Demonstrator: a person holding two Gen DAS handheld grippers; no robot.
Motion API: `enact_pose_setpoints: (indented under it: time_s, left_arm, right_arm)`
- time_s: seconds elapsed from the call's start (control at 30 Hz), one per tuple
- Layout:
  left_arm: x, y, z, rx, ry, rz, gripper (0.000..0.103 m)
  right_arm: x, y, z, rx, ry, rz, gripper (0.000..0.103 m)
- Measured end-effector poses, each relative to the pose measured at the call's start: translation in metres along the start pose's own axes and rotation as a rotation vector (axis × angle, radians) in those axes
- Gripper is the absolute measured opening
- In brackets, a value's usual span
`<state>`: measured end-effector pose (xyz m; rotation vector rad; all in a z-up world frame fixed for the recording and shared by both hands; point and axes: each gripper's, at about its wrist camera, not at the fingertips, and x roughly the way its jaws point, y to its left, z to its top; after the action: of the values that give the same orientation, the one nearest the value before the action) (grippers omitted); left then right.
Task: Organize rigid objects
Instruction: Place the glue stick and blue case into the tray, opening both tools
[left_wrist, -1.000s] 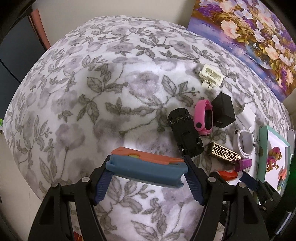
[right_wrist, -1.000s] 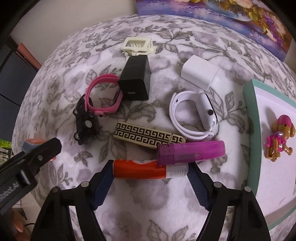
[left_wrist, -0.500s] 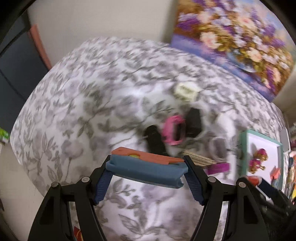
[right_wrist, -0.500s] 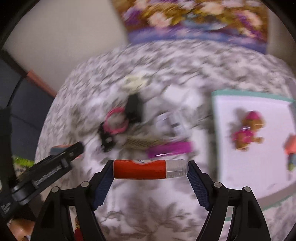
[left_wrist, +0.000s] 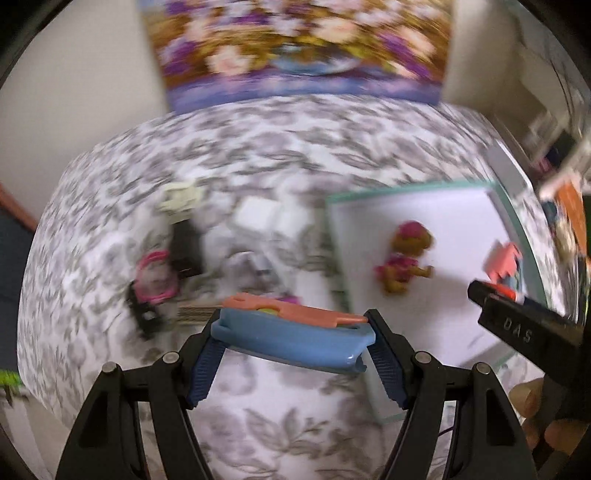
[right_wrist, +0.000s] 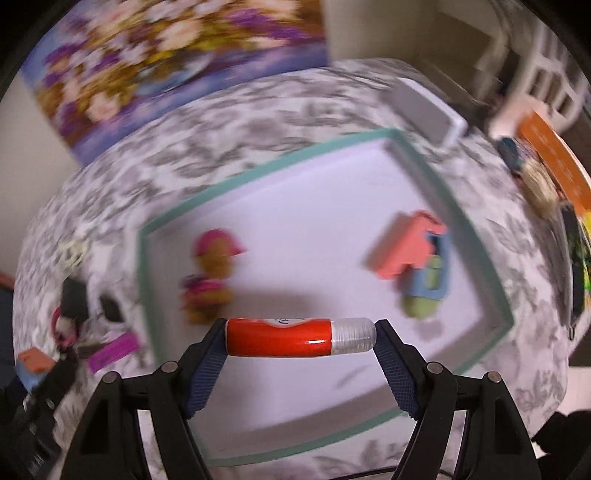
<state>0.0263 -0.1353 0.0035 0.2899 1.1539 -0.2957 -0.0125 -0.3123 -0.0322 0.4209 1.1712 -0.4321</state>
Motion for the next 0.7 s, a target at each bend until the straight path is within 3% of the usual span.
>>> enact_pose_setpoints:
  time_s: [0.33,0.7]
  left_arm:
    - [0.028,-0.074,-0.003,0.148,0.043,-0.037,0.075]
    - [0.041,-0.092,-0.011,0.211,0.067,-0.017,0.075]
  right_arm:
    - [0.003,-0.047,0.004,0.054,0.006,-0.031,0.080]
    - [0.011,-0.049,0.001,0.038,0.035,-0.031,0.080]
